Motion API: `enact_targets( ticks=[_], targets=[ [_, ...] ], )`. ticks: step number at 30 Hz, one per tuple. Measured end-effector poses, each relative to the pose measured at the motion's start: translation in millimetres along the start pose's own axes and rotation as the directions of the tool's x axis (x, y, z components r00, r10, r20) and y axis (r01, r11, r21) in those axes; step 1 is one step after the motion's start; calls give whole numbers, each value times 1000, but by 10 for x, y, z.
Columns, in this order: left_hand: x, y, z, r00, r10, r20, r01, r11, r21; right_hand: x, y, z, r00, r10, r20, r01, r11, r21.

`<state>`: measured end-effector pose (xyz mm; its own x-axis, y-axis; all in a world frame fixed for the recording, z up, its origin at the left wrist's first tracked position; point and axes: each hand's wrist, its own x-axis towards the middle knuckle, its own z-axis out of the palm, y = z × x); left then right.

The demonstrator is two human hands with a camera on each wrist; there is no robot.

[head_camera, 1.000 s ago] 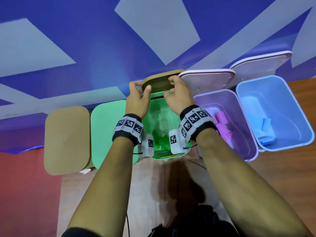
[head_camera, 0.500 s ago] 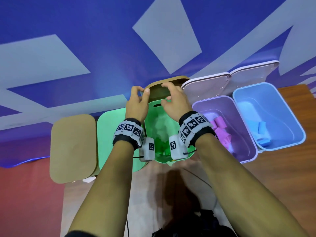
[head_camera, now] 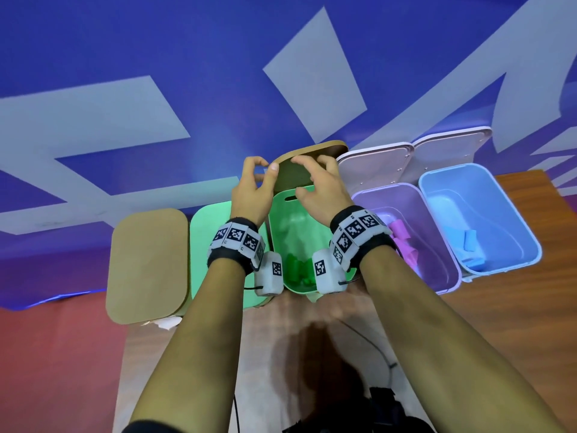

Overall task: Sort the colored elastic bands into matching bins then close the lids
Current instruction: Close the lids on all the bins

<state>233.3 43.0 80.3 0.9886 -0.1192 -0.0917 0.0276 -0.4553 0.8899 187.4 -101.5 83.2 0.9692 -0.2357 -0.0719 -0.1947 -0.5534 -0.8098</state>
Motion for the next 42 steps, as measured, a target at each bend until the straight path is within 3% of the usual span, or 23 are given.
enact_targets(
  ticks=[8,15,25,29,32,42],
  targets=[
    [-99,51,-53,998,55,15,-56,998,24,-158,-47,-93,1000,-31,0,31,999,10],
    [-253,-85,-170,997,72,-33,-72,997,3,-223,-20,-186,980,126,-157,-119,991,55],
    [-335,-147,-270,997,62,-45,-65,996,-66,-302,37,-127,970,206,-126,-197,977,84],
    [-393,-190,-258,999,23,-26,-27,989,-143,-347,60,-159,979,175,-105,-166,982,91],
    [-428,-165,-270,999,-28,-16,24,981,-194,-374,58,-175,976,155,-156,-137,983,120],
    [-671,-177,-185,997,-26,-73,15,989,-146,-627,131,-230,967,218,-134,-191,963,188]
  ],
)
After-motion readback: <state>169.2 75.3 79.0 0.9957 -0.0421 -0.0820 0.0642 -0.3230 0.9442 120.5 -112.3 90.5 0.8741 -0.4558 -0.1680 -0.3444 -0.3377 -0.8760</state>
